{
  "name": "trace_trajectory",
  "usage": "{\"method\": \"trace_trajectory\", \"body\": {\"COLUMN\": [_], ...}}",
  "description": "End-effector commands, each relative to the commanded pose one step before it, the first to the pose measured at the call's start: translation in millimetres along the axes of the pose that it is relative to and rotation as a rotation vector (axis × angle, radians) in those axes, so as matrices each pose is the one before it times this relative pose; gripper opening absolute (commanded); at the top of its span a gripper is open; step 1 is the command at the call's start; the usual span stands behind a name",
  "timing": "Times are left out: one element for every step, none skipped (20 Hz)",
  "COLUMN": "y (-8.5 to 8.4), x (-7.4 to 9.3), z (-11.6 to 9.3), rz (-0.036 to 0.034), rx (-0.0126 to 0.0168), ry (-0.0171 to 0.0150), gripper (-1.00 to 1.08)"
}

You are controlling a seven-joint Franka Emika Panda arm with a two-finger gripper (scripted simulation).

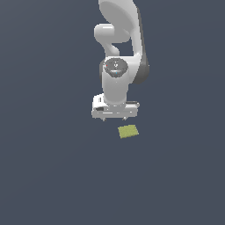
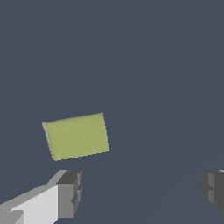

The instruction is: Pick up the object and move it to a goal position.

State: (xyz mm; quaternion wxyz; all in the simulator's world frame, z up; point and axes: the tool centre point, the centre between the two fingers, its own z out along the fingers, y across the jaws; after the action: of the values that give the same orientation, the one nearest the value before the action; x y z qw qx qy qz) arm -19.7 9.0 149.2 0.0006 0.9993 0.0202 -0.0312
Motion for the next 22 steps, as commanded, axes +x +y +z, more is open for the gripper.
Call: {"method": "trace_trajectory", "body": {"y": [0.01,0.45,1.41,2.36,3.27,4.22,4.96,4.32,3.42,2.49,1.56,0.47,-0.42,-0.71,-0.61,-0.58,-0.56,-0.54,-0.58,-0.71,-0.92,-1.1], "x": [0.0,0.05,0.14,0.23,0.32,0.41,0.48,0.42,0.32,0.22,0.13,0.02,-0.04,0.0,-0.08,0.0,0.03,0.04,0.06,0.05,0.04,0.02], "z": [0.0,0.04,0.13,0.21,0.28,0.34,0.36,0.26,0.16,0.06,0.0,-0.09,-0.04,0.2,-0.02,0.25,0.35,0.45,0.55,0.64,0.72,0.81], "rz": [0.0,0.00096,0.00295,0.00488,0.00663,0.00827,0.00919,0.00731,0.00506,0.0029,0.00098,-0.00067,-0.00096,0.0,0.00158,0.00315,0.00467,0.00617,0.00755,0.00878,0.00985,0.01098], "rx": [0.0,-0.00005,-0.00012,-0.00021,-0.0003,-0.00041,-0.00051,-0.00048,-0.00041,-0.00032,-0.00024,-0.00009,0.00003,0.0,0.00028,0.0002,0.00024,0.00029,0.00034,0.00039,0.00046,0.00052], "ry": [0.0,-0.00018,-0.00058,-0.00097,-0.00134,-0.00172,-0.00201,-0.00174,-0.00138,-0.001,-0.00065,-0.00016,0.00015,0.0,0.00055,0.00024,0.00022,0.00022,0.00025,0.0003,0.00037,0.00045], "gripper": [1.0,1.0,1.0,1.0,1.0,1.0,1.0,1.0,1.0,1.0,1.0,1.0,1.0,1.0,1.0,1.0,1.0,1.0,1.0,1.0,1.0,1.0]}}
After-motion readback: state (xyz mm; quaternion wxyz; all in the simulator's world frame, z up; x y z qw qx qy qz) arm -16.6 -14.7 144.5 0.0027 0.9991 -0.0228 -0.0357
